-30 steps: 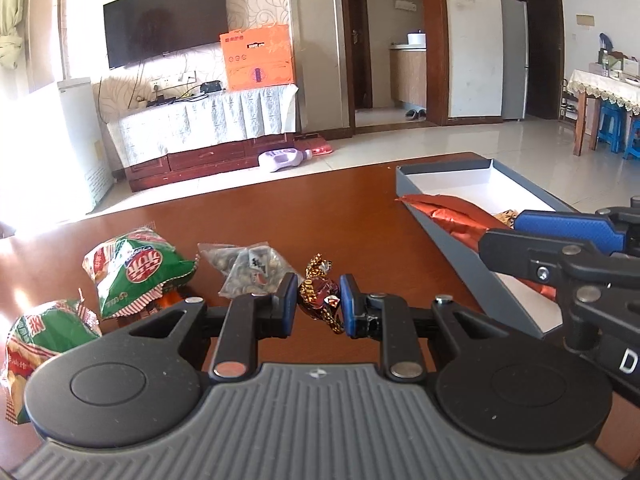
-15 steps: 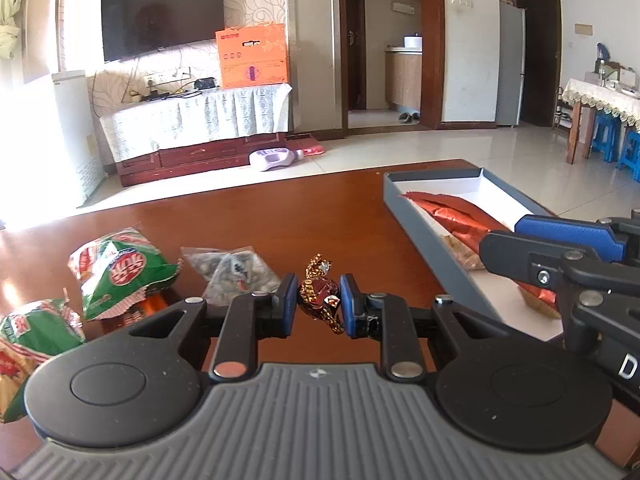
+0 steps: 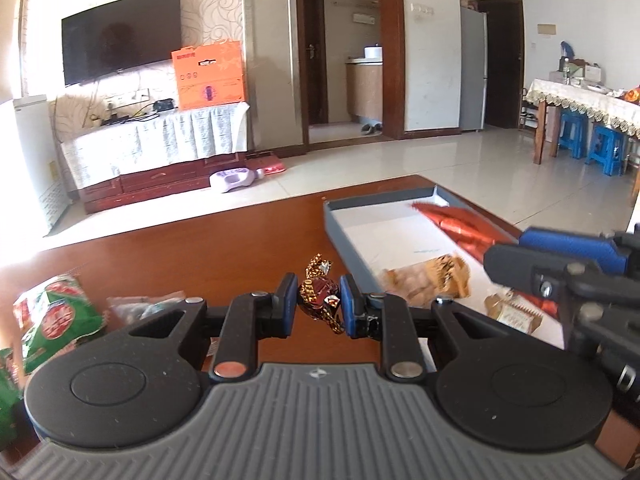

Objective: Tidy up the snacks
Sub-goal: 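Lower the chocolate into the box and open the left gripper while the right releases the stick packet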

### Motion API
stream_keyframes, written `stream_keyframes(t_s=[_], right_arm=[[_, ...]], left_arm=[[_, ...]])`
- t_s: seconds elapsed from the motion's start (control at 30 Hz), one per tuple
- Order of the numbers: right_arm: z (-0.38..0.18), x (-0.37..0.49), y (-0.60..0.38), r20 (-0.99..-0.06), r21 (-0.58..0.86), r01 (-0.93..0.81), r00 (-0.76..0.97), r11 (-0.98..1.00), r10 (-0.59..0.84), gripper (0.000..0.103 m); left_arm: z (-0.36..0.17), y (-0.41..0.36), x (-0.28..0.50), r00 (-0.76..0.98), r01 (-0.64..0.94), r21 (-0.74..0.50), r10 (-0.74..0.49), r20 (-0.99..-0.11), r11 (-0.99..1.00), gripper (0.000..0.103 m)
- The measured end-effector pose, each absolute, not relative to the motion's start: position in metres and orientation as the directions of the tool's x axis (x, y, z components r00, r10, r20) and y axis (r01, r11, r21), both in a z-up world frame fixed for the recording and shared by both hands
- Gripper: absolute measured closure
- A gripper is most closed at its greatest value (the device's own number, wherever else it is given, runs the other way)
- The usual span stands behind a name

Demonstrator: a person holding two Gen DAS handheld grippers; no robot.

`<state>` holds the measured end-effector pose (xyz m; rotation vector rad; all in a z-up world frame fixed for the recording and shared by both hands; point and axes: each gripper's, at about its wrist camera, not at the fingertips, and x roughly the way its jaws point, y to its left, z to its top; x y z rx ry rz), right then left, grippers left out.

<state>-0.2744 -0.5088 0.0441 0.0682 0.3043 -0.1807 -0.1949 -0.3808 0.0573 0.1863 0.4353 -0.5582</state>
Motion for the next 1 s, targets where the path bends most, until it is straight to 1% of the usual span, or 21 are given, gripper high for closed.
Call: stream_keyframes(t_s=[0.23,0.73,1.0], right_arm=[[0.041,-0.28,-0.518,-0.312,0.039,0.233,0.927,0.972,-0.21,0.079],[0.028,-0.275,-0.541,-0.382,0.068,0.325,0.882,0.943,-0.276,0.079],[0.024,-0.274,-0.545,-0.402,0.072,0.345,0.869,0.936,-0.29,0.079]], left_arm=[[0.058,-0.405,-0.192,0.741,0.576,0.035,-0.503,-0.445,0.817,0.076],[0.047,-0.459,-0.171,0.708,0.617,0.031,-0.537,-0.46,0.786,0.076],[0.041,-0.487,-0.157,0.691,0.641,0.038,-0.555,-0.463,0.766,0.076]])
